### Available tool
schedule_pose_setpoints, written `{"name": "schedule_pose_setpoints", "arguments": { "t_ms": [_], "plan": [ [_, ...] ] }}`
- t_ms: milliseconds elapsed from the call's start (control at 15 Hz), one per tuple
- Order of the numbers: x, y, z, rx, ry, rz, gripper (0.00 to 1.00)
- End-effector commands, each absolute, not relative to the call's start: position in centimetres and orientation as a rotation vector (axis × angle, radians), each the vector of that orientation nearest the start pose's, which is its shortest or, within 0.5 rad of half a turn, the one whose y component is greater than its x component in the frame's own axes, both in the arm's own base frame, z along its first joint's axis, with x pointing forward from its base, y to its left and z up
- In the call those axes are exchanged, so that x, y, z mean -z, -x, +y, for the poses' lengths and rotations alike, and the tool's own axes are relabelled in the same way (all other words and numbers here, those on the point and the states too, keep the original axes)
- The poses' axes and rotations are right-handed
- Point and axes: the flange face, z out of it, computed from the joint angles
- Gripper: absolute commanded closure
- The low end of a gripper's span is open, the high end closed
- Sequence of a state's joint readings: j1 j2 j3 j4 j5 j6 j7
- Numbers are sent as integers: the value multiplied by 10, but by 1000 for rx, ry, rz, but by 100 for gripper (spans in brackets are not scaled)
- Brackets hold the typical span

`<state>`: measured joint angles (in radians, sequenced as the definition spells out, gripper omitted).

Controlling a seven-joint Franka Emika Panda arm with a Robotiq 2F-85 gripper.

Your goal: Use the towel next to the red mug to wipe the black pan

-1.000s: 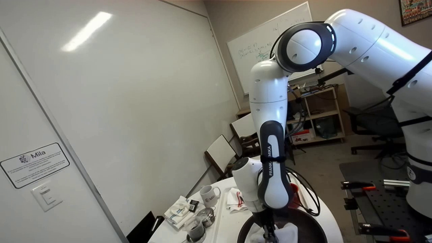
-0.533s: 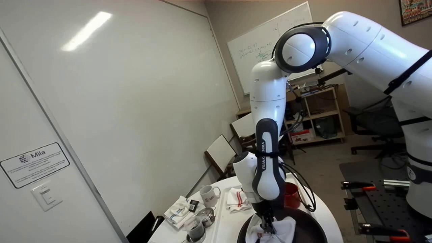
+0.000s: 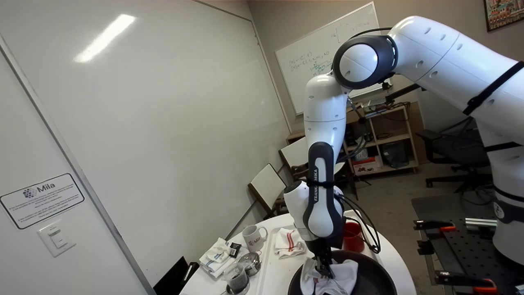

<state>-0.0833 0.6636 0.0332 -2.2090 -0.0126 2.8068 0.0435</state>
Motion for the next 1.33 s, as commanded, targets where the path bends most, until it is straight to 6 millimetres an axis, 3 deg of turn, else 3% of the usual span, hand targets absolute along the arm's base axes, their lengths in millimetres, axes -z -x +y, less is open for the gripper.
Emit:
{"name": "schedule_pose_setpoints", "arguments": {
  "t_ms": [0, 467, 667, 933, 1267],
  "plan": [
    [-57, -519, 5, -132, 3114, 42, 96],
    [-56, -496, 77, -132, 3128, -224, 96],
    [-55, -491, 95, -134, 3123, -294, 96],
    [-55, -492, 94, -138, 3130, -288, 96],
    [-61, -504, 55, -120, 3145, -151, 96]
  ]
}}
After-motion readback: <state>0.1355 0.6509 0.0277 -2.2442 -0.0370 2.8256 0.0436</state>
